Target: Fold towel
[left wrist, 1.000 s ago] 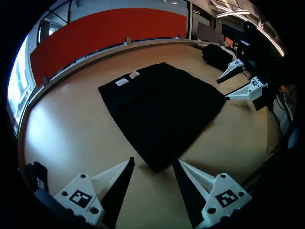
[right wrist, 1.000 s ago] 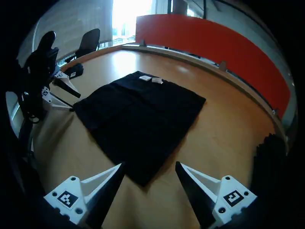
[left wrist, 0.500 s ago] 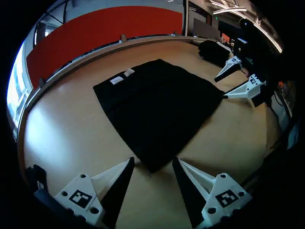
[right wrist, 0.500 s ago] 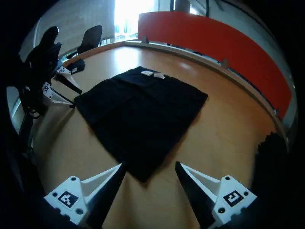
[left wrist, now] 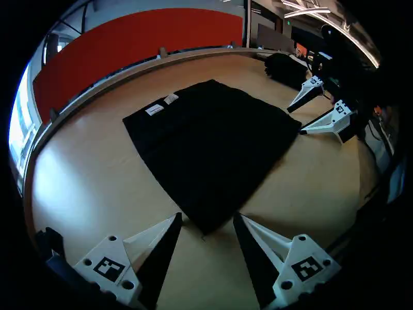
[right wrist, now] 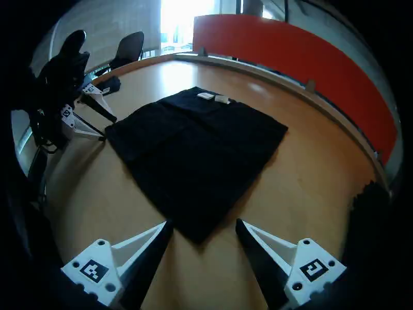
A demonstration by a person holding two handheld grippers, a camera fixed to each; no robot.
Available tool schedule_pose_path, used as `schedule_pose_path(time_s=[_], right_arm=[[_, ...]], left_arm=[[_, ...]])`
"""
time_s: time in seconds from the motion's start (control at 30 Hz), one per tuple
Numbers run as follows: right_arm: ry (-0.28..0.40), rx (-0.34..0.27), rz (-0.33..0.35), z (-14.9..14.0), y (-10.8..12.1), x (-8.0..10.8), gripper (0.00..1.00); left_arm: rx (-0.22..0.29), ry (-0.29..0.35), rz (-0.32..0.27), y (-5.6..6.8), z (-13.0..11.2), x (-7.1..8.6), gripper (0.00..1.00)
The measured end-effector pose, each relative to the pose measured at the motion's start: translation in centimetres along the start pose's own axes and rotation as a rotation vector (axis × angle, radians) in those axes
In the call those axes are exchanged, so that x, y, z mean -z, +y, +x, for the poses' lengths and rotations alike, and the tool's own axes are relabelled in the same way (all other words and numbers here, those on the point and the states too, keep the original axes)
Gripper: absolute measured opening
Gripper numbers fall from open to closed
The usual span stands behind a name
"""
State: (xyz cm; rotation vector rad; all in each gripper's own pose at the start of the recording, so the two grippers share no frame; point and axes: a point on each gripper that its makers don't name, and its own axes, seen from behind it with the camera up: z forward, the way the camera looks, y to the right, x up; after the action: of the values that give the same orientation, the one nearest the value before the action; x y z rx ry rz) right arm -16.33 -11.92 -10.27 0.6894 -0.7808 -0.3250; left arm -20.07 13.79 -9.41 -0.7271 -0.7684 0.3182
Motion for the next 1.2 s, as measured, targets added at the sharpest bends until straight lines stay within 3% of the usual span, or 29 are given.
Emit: schedule_pose_path(time_s=[0.27, 0.53, 0.9, 0.97, 1.1, 1.2], right_arm=[[0.003, -0.026, 0.022, -0.2, -0.3, 0.1, 0.86], [0.002, -0.013, 0.032, -0.2, -0.4, -0.1, 0.81], [0.001, -0.003, 0.048, -0.1, -0.8, -0.2, 0.57], [0.001, -0.002, 0.05, -0.1, -0.8, -0.2, 0.52], [-0.001, 0.002, 0.054, 0.0, -0.9, -0.3, 0.36], [0.0, 0.003, 0.057, 0.1, -1.0, -0.4, 0.29]], left_arm=[[-0.015, 0.008, -0.017, 0.1, 0.1, -0.1, 0.73], [-0.025, 0.006, -0.027, 0.1, 0.0, -0.1, 0.73], [0.002, -0.005, -0.012, 0.0, 0.0, -0.1, 0.72], [0.008, -0.006, -0.009, -0.1, 0.1, 0.0, 0.69], [0.03, -0.011, 0.011, -0.7, 0.2, 0.0, 0.49], [0.045, -0.016, 0.025, -1.1, 0.2, 0.0, 0.3]])
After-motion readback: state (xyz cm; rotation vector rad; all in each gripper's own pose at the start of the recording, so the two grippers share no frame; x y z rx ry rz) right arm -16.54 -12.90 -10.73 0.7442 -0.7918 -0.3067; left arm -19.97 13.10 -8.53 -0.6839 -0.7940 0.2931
